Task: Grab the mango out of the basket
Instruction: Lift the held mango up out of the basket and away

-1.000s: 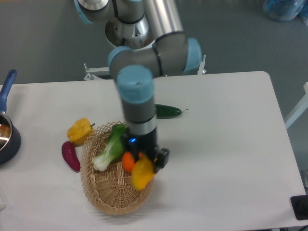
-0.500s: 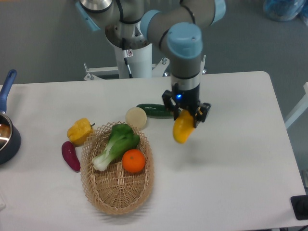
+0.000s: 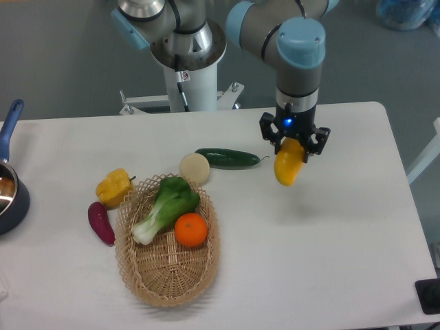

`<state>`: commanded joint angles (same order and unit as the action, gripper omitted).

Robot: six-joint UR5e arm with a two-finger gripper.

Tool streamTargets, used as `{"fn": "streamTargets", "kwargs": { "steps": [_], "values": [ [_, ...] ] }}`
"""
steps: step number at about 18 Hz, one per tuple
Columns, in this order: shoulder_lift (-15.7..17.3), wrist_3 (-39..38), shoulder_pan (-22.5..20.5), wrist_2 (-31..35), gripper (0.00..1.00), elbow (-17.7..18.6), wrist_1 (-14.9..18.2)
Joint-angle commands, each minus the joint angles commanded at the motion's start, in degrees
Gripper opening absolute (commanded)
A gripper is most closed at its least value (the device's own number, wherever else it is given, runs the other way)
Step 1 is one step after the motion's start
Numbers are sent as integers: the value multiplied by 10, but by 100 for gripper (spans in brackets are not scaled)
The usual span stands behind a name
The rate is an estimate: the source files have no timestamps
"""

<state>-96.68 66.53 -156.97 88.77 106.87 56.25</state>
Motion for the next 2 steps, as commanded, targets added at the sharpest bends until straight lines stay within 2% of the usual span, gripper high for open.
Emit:
{"fn": "streamTargets", "kwargs": {
  "steps": [2],
  "values": [
    [0, 2, 1, 2, 42, 4, -1]
  ]
}}
